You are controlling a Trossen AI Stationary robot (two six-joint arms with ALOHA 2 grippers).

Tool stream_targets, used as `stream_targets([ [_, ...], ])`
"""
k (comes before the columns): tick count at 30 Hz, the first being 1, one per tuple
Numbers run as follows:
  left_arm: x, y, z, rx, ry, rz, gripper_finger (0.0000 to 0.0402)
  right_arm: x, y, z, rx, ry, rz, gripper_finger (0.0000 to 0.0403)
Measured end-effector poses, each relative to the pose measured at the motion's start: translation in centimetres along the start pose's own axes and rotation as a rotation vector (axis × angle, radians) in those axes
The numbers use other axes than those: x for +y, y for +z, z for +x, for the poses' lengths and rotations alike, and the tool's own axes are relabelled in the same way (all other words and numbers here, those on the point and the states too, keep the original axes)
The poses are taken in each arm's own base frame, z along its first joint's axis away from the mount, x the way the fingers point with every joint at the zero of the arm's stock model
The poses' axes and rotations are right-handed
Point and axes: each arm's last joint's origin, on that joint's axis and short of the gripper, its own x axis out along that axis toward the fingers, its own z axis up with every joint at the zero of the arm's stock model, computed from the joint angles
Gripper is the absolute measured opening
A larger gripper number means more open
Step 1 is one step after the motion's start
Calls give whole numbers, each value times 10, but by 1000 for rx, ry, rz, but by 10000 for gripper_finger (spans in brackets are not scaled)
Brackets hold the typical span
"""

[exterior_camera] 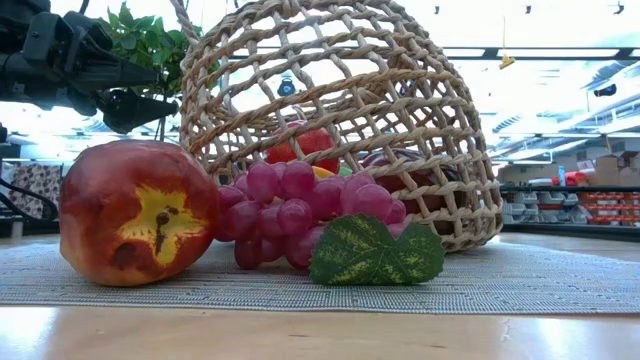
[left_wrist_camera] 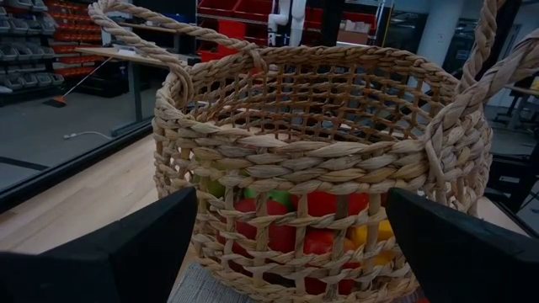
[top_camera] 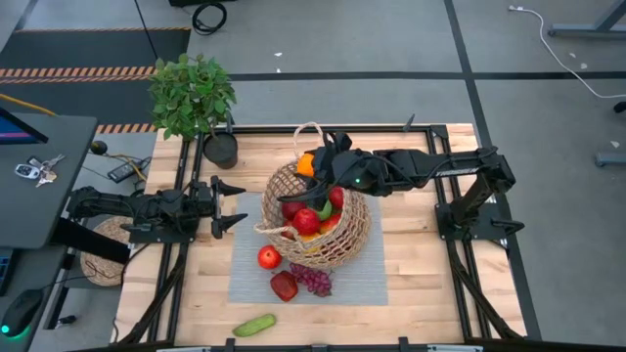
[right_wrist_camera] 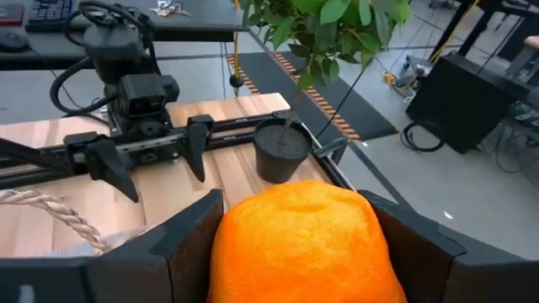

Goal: Build produce basket
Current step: Put the orange into the basket

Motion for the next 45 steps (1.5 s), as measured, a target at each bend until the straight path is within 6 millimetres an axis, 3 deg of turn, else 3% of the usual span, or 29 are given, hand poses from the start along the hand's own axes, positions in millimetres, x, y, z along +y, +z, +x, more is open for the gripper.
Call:
stream_targets([
  [12,0,0,0,0,0,0,392,4,-2,0,52,219,84,270],
  [40,0,0,0,0,0,0,392,5,-5,0,77,220,70,270],
  [42,0,0,0,0,-1,0,392,5,-5,0,86,241,112,270],
  [45,0,0,0,0,0,0,392,6,-4,0,107,261,324,270],
])
